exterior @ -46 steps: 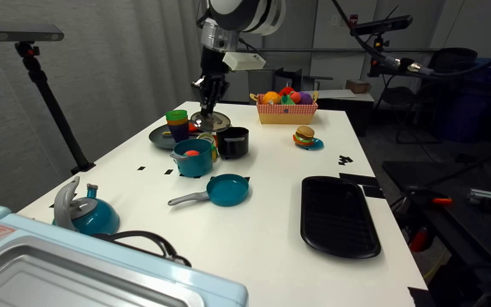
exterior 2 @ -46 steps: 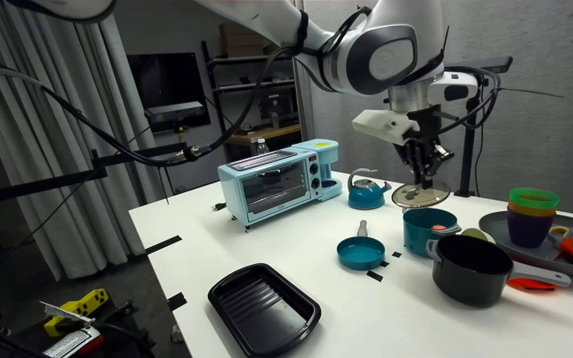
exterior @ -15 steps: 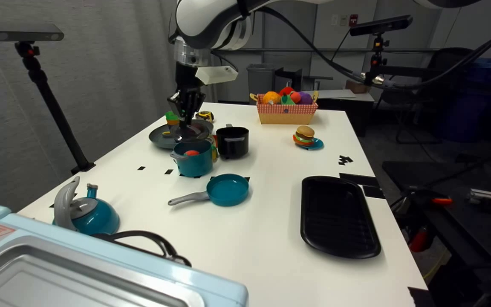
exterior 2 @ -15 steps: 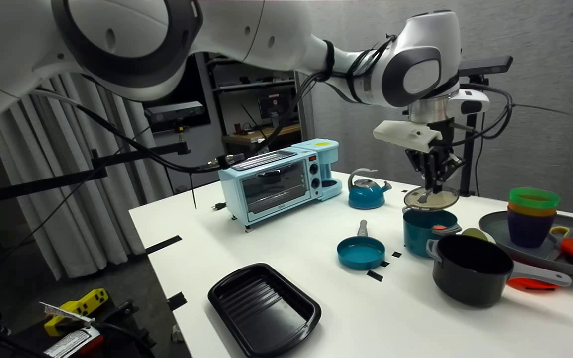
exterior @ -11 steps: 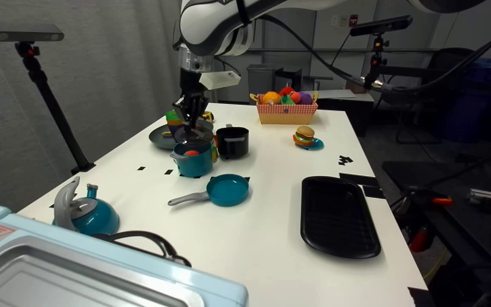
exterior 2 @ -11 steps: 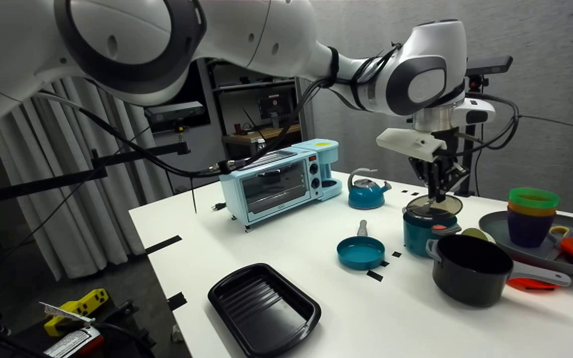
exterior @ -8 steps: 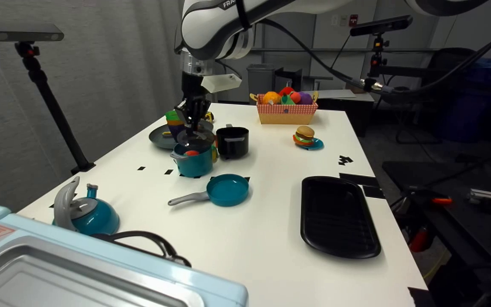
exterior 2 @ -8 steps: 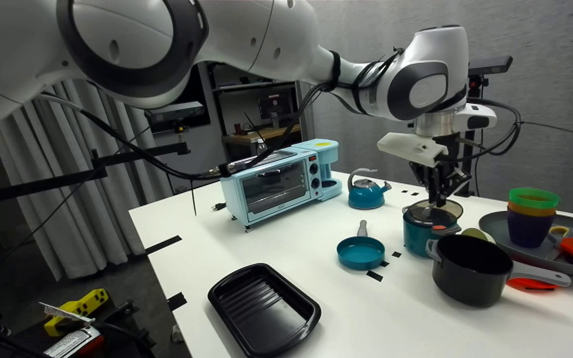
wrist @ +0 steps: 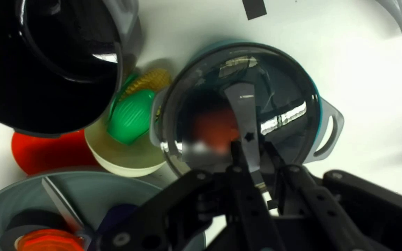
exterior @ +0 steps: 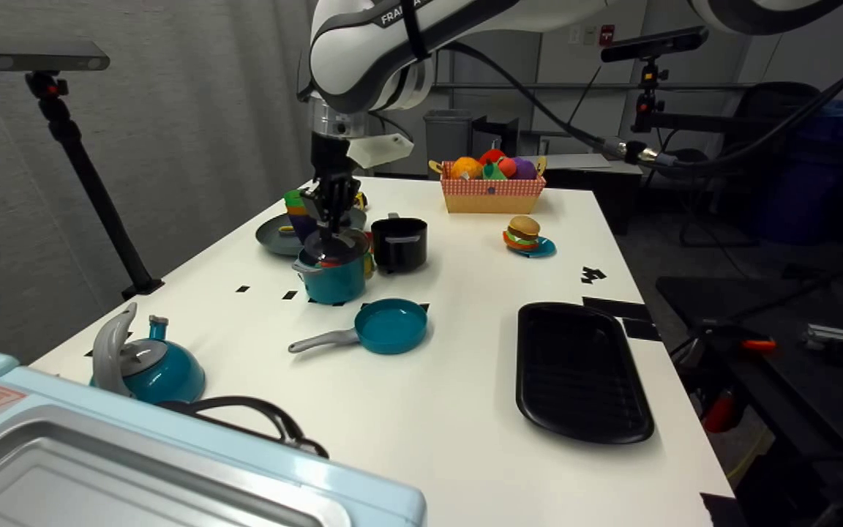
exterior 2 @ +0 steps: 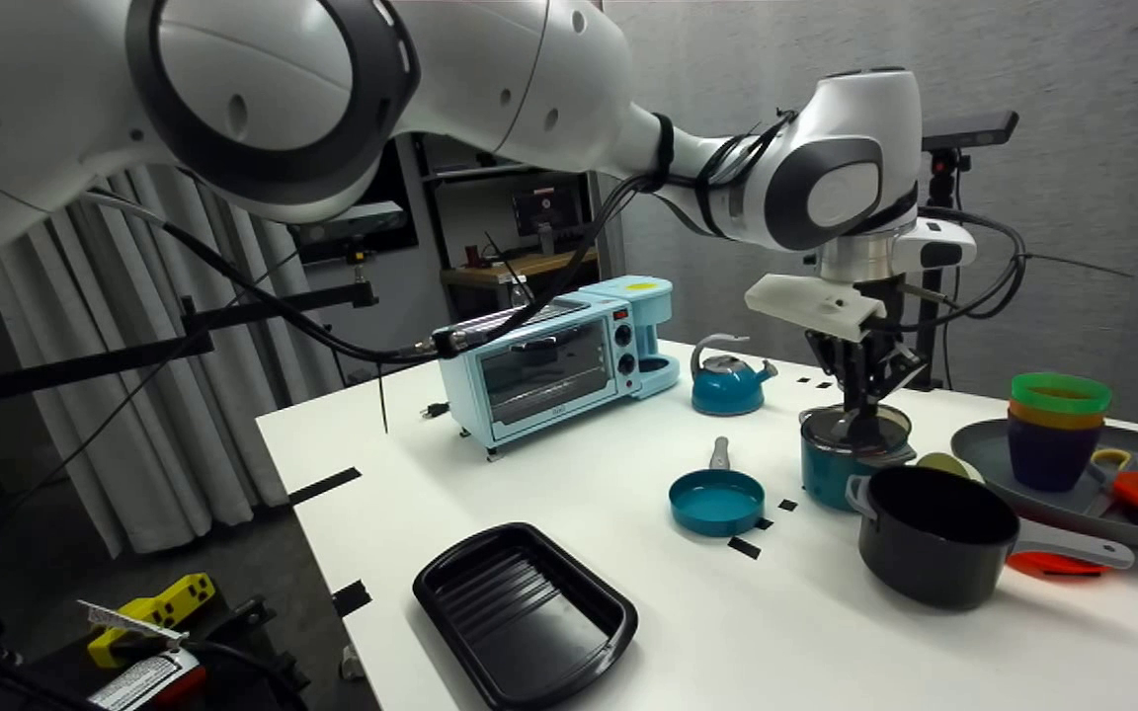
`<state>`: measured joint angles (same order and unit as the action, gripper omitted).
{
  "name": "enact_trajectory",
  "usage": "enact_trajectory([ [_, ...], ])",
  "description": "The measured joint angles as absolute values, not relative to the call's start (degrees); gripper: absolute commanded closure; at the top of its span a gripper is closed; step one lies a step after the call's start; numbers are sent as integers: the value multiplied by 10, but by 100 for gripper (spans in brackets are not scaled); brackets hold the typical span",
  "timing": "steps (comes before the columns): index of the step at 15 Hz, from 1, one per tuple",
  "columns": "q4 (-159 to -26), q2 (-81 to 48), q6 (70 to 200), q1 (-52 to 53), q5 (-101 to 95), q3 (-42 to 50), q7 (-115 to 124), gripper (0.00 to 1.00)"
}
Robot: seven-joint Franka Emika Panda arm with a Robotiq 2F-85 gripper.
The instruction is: Move the lid from the blue pan to the blue pot
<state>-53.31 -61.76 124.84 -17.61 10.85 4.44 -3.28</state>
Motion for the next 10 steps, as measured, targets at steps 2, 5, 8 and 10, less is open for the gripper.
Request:
enact_trajectory([
  [2,-531,-619,1248,-175,108,44,-33,96],
  [5,-528,-622,1248,-173,107,44,-33,49],
  [8,-527,-623,1248,-172,107,44,-33,27],
  [10,-527,-623,1248,-172,106,45,-33,12],
])
